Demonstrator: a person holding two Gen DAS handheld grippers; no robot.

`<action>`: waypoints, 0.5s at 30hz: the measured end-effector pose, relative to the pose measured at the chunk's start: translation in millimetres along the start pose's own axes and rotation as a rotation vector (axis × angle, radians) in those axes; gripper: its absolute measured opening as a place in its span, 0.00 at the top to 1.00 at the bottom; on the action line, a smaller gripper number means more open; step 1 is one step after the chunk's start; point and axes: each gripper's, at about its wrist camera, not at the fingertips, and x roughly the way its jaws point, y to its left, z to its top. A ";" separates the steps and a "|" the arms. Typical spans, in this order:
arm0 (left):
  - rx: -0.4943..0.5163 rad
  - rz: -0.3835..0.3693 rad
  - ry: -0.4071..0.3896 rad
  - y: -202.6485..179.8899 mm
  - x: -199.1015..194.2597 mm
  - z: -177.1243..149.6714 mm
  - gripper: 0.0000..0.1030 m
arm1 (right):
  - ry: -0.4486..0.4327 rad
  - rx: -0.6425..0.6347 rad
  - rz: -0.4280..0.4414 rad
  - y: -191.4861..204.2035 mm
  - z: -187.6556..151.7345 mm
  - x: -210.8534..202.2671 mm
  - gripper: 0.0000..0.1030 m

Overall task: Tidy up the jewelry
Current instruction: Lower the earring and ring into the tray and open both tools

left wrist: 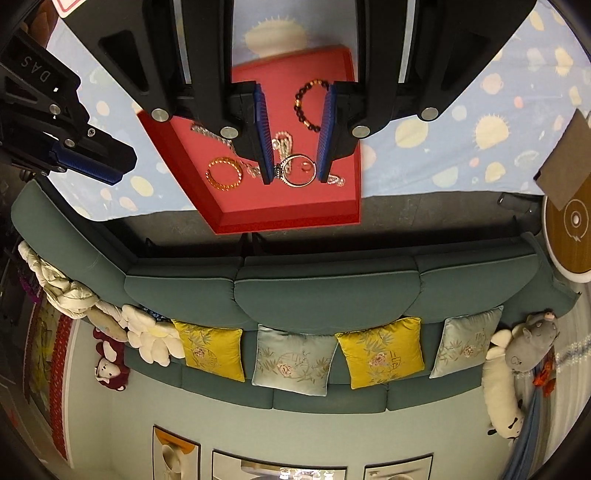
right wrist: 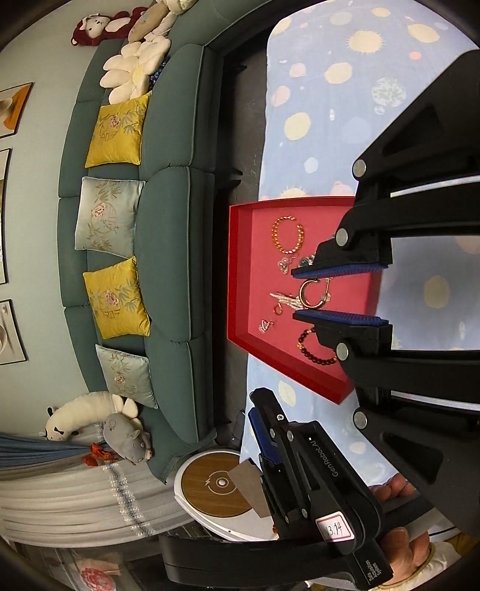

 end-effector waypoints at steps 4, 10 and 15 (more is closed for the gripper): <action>-0.003 0.008 0.013 3.8 31.9 14.7 0.80 | 0.015 0.035 0.002 -12.3 21.4 35.4 0.84; 0.013 0.037 0.026 1.9 76.4 28.1 0.80 | 0.062 0.110 -0.018 -35.5 38.1 94.0 0.84; 0.011 0.053 0.053 1.1 107.7 31.5 0.80 | 0.102 0.128 -0.030 -44.2 40.4 132.2 0.84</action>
